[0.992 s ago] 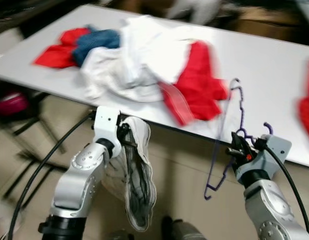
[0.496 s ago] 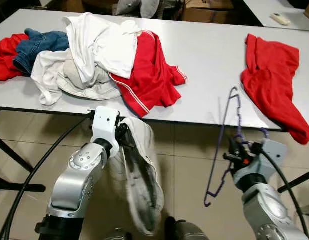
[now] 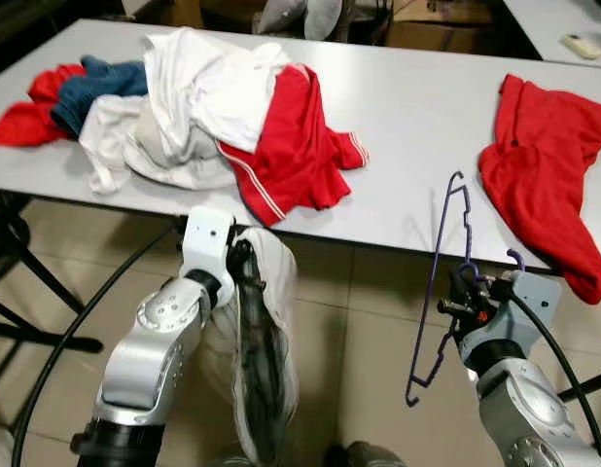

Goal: Hang hanger

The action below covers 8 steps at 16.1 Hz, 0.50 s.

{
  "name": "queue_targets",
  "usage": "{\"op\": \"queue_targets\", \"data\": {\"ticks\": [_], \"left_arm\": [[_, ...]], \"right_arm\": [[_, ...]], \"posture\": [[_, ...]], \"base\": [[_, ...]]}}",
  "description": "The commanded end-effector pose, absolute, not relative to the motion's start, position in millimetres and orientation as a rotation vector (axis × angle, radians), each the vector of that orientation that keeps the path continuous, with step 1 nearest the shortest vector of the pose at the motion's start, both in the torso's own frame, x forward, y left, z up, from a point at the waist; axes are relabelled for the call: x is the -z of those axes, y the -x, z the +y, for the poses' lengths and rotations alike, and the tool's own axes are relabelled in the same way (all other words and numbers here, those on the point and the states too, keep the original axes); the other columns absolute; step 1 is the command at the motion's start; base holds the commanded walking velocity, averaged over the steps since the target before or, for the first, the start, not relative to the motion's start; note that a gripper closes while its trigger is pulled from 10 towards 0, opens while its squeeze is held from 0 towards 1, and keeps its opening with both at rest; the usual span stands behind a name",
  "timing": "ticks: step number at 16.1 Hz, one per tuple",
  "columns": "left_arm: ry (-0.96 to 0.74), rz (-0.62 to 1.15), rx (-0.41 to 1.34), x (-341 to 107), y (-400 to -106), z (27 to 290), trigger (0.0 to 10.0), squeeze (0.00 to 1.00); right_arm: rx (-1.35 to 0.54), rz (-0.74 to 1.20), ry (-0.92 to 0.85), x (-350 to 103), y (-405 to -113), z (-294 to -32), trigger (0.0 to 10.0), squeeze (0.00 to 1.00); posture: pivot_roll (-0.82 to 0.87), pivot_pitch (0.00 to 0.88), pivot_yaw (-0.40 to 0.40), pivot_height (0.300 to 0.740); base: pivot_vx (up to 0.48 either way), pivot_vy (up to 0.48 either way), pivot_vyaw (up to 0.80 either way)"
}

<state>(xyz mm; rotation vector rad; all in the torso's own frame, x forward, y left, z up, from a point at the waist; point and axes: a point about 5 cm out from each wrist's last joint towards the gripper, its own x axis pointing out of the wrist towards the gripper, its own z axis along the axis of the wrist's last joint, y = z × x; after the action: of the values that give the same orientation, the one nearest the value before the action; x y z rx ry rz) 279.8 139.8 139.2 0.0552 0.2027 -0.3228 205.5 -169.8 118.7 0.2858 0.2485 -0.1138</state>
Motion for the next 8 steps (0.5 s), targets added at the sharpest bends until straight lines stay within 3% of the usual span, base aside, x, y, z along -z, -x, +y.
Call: {"op": "queue_targets", "data": {"ticks": [1, 8], "left_arm": [[-0.063, 0.148, 0.328, -150.6, -280.0, 139.9, 10.0, 0.0], [-0.07, 0.146, 0.336, -150.6, -280.5, 139.2, 10.0, 0.0]], "right_arm": [[0.099, 0.239, -0.283, -121.6, -204.0, -167.9, 10.0, 0.0], [0.098, 0.237, -0.275, -120.8, -204.4, -166.6, 10.0, 0.0]], "posture": [[-0.06, 0.099, 0.018, 0.74], [-0.06, 0.086, 0.022, 0.74]], "base": [[0.0, -0.274, 0.0], [0.0, -0.273, 0.0]]}}
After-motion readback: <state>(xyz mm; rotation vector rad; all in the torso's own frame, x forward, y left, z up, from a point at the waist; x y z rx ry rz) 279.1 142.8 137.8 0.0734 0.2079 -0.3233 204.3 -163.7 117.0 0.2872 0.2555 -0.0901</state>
